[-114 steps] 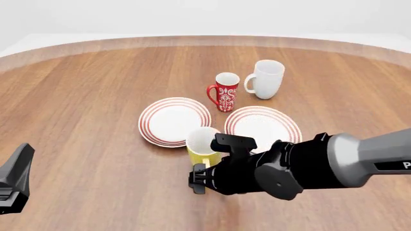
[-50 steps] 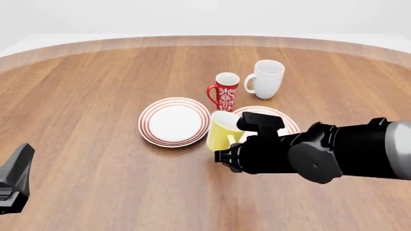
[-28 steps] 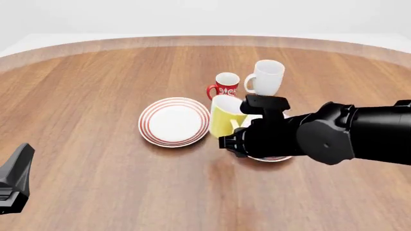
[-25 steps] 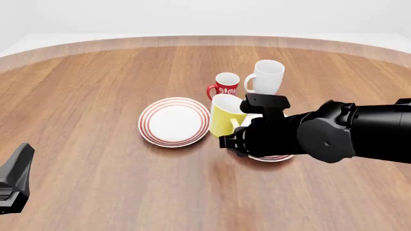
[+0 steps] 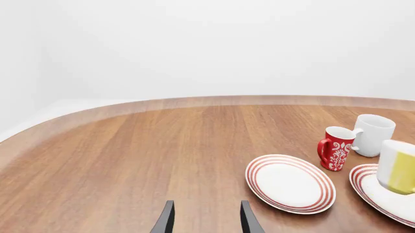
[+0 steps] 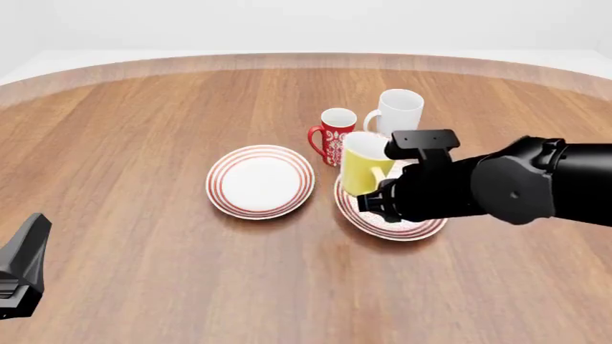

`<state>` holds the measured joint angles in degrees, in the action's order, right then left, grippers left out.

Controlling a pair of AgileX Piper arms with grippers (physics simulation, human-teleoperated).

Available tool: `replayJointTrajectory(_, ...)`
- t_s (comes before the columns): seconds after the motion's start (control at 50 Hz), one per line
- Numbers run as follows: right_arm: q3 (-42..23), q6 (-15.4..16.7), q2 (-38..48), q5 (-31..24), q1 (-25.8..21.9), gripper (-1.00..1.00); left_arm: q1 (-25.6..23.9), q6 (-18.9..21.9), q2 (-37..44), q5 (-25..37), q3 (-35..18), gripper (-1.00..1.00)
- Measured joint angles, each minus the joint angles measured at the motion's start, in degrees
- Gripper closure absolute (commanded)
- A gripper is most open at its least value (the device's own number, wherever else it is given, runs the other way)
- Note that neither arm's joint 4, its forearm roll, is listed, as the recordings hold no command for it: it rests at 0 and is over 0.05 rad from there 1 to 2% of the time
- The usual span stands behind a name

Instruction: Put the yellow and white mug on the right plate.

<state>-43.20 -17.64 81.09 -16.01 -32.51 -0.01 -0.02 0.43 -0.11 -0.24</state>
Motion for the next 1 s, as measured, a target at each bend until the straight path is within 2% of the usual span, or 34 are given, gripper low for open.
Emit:
replayJointTrajectory(0.48, 1.01, 8.3, -1.6, 0.36, 7.94, 1.0, 0.0, 0.0, 0.0, 0.0, 0.0, -1.0)
replayJointTrajectory(1.0, 2.2, 10.36, -3.01, 1.32, 10.42, 1.0, 0.0, 0.0, 0.0, 0.0, 0.0, -1.0)
